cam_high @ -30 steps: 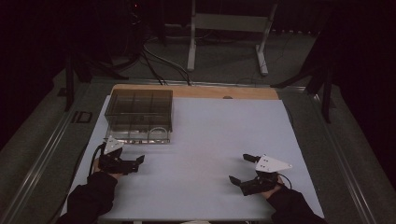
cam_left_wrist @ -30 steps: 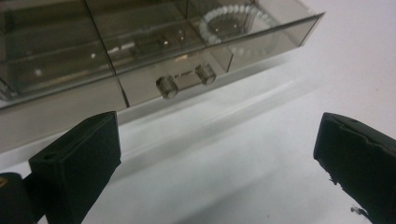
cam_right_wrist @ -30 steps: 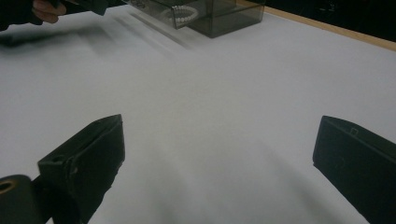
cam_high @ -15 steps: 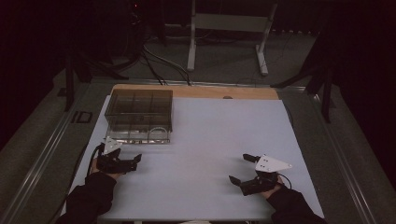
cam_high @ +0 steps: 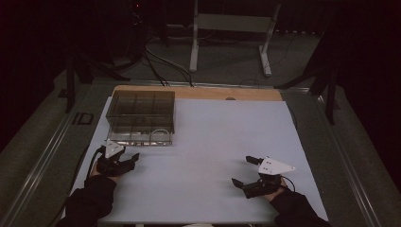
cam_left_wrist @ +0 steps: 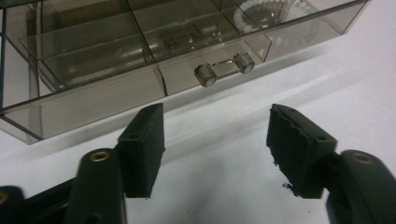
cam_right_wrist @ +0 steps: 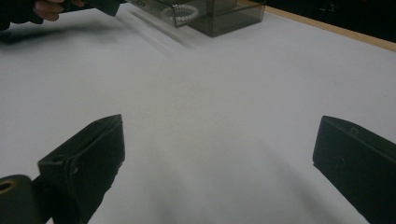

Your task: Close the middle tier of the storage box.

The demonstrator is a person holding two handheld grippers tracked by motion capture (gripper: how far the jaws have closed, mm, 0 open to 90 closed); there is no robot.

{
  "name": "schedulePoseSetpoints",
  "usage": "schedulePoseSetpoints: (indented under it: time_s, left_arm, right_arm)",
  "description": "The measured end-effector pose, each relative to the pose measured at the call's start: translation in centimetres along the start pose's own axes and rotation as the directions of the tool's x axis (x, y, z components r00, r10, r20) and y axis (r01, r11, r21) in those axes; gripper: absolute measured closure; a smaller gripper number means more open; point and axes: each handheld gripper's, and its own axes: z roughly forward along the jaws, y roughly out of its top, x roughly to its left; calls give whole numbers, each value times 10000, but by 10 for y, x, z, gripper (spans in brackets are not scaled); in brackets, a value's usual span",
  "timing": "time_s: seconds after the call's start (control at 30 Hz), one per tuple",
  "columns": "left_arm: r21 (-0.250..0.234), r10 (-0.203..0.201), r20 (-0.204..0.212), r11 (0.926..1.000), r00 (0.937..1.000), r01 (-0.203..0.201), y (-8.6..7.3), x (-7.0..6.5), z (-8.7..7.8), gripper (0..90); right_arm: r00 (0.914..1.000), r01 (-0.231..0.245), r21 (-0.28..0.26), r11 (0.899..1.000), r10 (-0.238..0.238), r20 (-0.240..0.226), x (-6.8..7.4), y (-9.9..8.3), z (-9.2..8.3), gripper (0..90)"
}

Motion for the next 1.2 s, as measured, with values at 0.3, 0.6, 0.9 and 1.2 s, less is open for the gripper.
schedulePoseSetpoints:
  time_s: [0.3, 0.6, 0.9, 1.2]
  left_arm:
    - [-65, 299, -193, 9995, 9994, -300, 1, -1, 1, 631]
    - [-352, 286, -445, 9989, 9986, -301, 1, 2, 0, 768]
    - [-418, 847, -271, 9954, 9960, -858, -4, 5, 5, 873]
    - [-253, 842, -532, 9960, 9950, -856, 1, 5, 9, 900]
  right_arm:
    - [10000, 8, 43, 10000, -8, 1, 0, 0, 0, 22]
    - [10000, 8, 52, 10000, -8, 0, 0, 0, 0, 22]
    - [10000, 18, 38, 10000, -18, 12, 0, 0, 0, 22]
    - [10000, 27, 31, 10000, -27, 14, 0, 0, 0, 22]
